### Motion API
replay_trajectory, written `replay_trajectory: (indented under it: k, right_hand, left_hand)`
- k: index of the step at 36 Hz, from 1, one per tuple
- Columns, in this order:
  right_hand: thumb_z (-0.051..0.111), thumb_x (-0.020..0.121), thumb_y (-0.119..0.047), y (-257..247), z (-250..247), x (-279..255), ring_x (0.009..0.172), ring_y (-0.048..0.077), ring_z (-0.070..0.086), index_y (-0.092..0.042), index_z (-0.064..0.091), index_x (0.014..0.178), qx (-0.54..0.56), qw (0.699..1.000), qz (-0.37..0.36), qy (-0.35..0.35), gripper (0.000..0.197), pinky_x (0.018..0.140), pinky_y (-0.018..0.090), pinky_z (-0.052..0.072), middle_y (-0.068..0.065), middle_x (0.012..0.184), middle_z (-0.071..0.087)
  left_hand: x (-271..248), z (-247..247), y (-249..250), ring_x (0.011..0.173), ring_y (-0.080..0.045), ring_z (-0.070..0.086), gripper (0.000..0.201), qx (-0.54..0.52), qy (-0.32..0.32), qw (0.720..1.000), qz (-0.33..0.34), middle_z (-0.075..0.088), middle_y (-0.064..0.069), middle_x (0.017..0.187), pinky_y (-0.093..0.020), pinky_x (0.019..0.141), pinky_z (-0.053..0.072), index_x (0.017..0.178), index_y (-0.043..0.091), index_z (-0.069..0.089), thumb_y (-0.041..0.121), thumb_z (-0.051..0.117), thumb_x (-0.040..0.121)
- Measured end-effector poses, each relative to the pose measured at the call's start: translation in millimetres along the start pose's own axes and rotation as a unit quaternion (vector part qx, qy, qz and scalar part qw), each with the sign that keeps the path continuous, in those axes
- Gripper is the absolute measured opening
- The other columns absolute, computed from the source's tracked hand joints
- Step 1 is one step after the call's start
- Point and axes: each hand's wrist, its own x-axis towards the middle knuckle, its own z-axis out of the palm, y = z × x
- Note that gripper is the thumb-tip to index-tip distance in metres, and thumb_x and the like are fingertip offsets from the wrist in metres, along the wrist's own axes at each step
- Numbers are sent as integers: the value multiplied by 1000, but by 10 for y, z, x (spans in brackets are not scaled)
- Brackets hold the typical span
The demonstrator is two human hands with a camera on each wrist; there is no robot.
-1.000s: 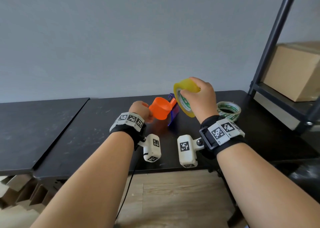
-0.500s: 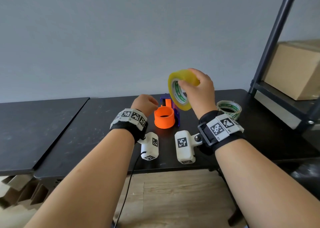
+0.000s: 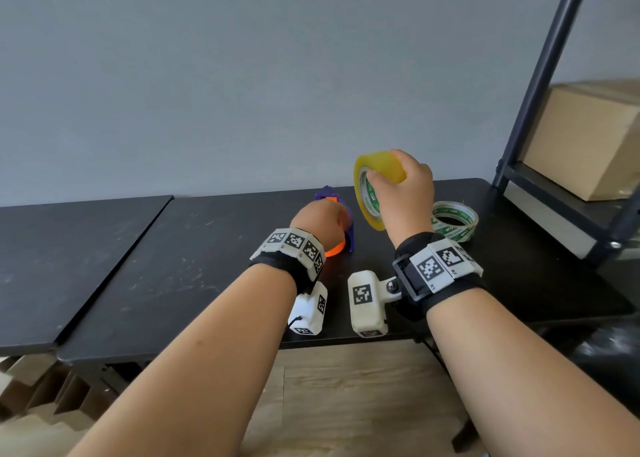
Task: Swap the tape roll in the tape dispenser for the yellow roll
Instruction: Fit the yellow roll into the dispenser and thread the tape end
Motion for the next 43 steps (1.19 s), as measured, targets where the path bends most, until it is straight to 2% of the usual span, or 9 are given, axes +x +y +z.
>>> replay_trajectory:
  k: [12, 21, 26, 29, 32, 34, 38, 40, 43]
  right_hand:
    - [66, 88, -28, 48, -55, 26, 118, 25, 53, -19, 52, 140, -10, 1000, -10, 8, 54, 92, 23, 37, 11, 131, 48]
    - [64, 89, -30, -42, -85, 41, 117, 18, 52, -19, 52, 138, 37, 999, -12, 21, 51, 93, 24, 38, 8, 131, 49]
    - [61, 87, -38, -150, -14, 37, 121, 15, 54, -19, 51, 137, 114, 993, 23, -3, 55, 103, 35, 44, 3, 138, 52]
    - [60, 83, -39, -185, 37, 25, 113, 24, 62, -23, 53, 131, 142, 989, 50, -16, 51, 96, 42, 51, 3, 126, 60]
    - [62, 88, -29, -165, 81, 29, 89, 24, 66, -16, 51, 121, 176, 982, 68, -25, 37, 69, 28, 49, 1, 96, 60]
    - [62, 90, -28, -145, 128, 21, 85, 22, 66, -14, 49, 116, 177, 981, 74, -42, 32, 66, 28, 46, -2, 88, 57]
    - [53, 93, -39, -90, 234, 52, 94, 21, 60, -13, 51, 121, 87, 989, 71, -94, 39, 74, 32, 46, 4, 105, 59]
    - [51, 91, -46, -59, 288, 62, 92, 19, 56, -12, 57, 123, 34, 989, 57, -133, 47, 69, 27, 42, 12, 118, 57]
    - [54, 77, -50, 9, 380, 44, 84, 23, 54, -15, 64, 98, -39, 981, 56, -181, 42, 67, 28, 42, 14, 114, 57]
  left_hand:
    - [76, 40, 91, 117, -28, 50, 64, 94, -118, 988, 22, 40, -6, 131, -41, 98, 47, 142, 46, 37, 4, 35, 92]
    - [71, -120, -6, 108, -26, 62, 31, -89, 26, 995, -47, 68, -7, 115, -37, 94, 51, 107, 14, 72, 10, 47, 89]
    - [114, -224, -105, 97, -16, 61, 31, -310, 78, 943, -91, 66, -1, 105, -30, 89, 47, 116, 13, 66, 27, 62, 88]
    - [68, -326, -122, 81, -19, 57, 21, -388, 71, 916, -77, 65, -11, 90, -35, 83, 48, 96, 10, 71, 27, 58, 90]
    - [0, -381, -168, 77, -22, 61, 35, -411, 59, 905, -92, 69, -21, 88, -34, 78, 53, 94, -2, 69, 32, 60, 88]
    - [-12, -382, -222, 74, -25, 65, 44, -395, 59, 912, -96, 71, -23, 87, -41, 82, 57, 96, -6, 68, 36, 62, 87]
    - [-59, -355, -334, 64, -24, 70, 32, -328, 85, 934, -116, 70, -14, 74, -28, 54, 50, 81, 7, 62, 36, 55, 92]
    - [-67, -339, -395, 61, -23, 72, 32, -320, 108, 932, -133, 71, -17, 73, -35, 64, 57, 80, 8, 59, 38, 54, 92]
    - [-77, -357, -462, 53, -18, 68, 34, -300, 115, 933, -162, 68, -10, 62, -34, 69, 55, 77, 10, 54, 41, 53, 92]
